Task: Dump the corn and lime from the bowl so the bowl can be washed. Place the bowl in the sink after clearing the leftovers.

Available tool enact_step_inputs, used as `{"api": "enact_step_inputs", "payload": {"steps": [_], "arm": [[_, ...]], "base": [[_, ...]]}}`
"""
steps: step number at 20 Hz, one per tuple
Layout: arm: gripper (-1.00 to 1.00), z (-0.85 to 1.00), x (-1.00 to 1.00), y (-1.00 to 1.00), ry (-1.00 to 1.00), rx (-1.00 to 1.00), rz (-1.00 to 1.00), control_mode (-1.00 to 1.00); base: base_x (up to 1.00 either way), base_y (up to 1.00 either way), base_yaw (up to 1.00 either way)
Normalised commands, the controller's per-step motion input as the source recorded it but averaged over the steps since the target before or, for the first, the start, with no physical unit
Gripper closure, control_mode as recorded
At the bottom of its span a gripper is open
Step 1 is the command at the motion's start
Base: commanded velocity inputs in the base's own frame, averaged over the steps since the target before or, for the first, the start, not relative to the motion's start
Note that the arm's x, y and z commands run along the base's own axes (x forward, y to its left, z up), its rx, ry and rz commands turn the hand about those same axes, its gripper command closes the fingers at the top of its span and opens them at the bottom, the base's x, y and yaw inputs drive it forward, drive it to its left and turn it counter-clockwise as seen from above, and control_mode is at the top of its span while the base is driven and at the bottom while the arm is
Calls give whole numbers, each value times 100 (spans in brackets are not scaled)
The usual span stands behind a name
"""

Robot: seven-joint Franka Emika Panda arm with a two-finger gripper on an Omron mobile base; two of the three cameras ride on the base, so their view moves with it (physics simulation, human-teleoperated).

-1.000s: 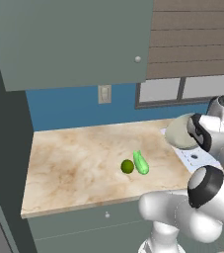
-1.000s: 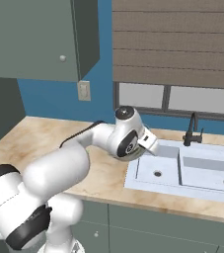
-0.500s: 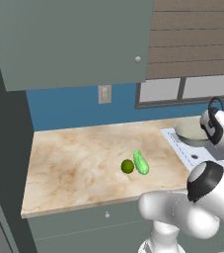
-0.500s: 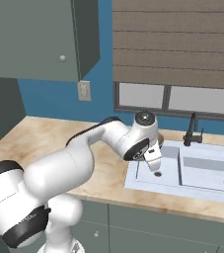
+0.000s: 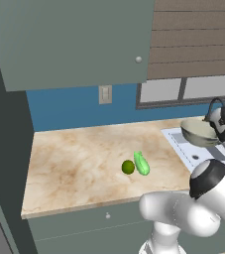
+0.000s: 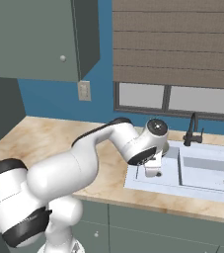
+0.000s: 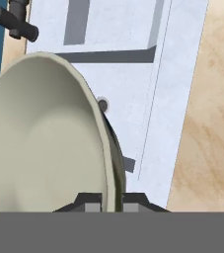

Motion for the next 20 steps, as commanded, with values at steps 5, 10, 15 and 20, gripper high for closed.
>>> {"api": "enact_step_inputs", "payload": {"steps": [5, 10, 15, 20], "arm": [[100, -27, 14, 0, 0, 0, -4, -100], [100, -50, 0, 0, 0, -5, -7, -100], [100, -22, 10, -6, 0, 0, -7, -100], [100, -13, 22, -10, 0, 0, -9, -100]], "base": [[0, 0, 0], [0, 0, 0], [0, 0, 0], [0, 0, 0]]}}
